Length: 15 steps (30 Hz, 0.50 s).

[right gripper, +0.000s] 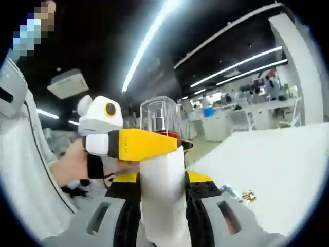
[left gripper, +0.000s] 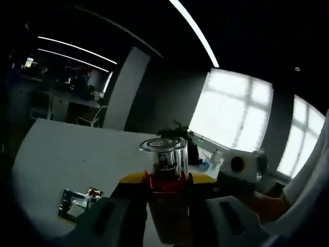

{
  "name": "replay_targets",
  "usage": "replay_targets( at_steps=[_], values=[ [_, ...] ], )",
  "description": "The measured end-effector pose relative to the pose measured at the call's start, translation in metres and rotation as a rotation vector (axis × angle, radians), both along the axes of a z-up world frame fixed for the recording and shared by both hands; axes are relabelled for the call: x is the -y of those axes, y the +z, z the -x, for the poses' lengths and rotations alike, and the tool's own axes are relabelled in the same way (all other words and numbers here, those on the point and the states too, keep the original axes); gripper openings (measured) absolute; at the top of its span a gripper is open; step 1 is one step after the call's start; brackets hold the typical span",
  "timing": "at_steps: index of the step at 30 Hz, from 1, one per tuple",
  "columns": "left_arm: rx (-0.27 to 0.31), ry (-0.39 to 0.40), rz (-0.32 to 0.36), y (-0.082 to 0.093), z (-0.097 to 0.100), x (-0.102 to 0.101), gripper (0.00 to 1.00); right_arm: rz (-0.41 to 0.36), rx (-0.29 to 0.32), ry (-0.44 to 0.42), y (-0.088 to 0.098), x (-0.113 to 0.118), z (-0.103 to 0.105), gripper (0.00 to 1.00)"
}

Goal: Arrange the skincare products in the storage area until every visible bottle or jar stands upright without overlapping.

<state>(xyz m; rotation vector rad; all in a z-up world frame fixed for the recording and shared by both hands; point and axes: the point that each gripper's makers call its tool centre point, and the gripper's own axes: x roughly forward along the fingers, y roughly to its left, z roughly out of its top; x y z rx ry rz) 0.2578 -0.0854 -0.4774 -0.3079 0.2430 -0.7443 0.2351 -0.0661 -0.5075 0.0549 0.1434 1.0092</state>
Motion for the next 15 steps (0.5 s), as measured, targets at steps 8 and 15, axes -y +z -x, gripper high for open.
replay_targets(
  at_steps=[8,15],
  values=[
    [-0.003,0.063,-0.039,-0.001,-0.002,0.013,0.25,0.129,0.105,-0.262,-0.003,0.012,-0.005,0.3],
    [0.06,0.101,-0.071,0.011,0.006,0.022,0.25,0.119,0.206,-0.435,0.007,0.024,-0.009,0.32]
  ],
)
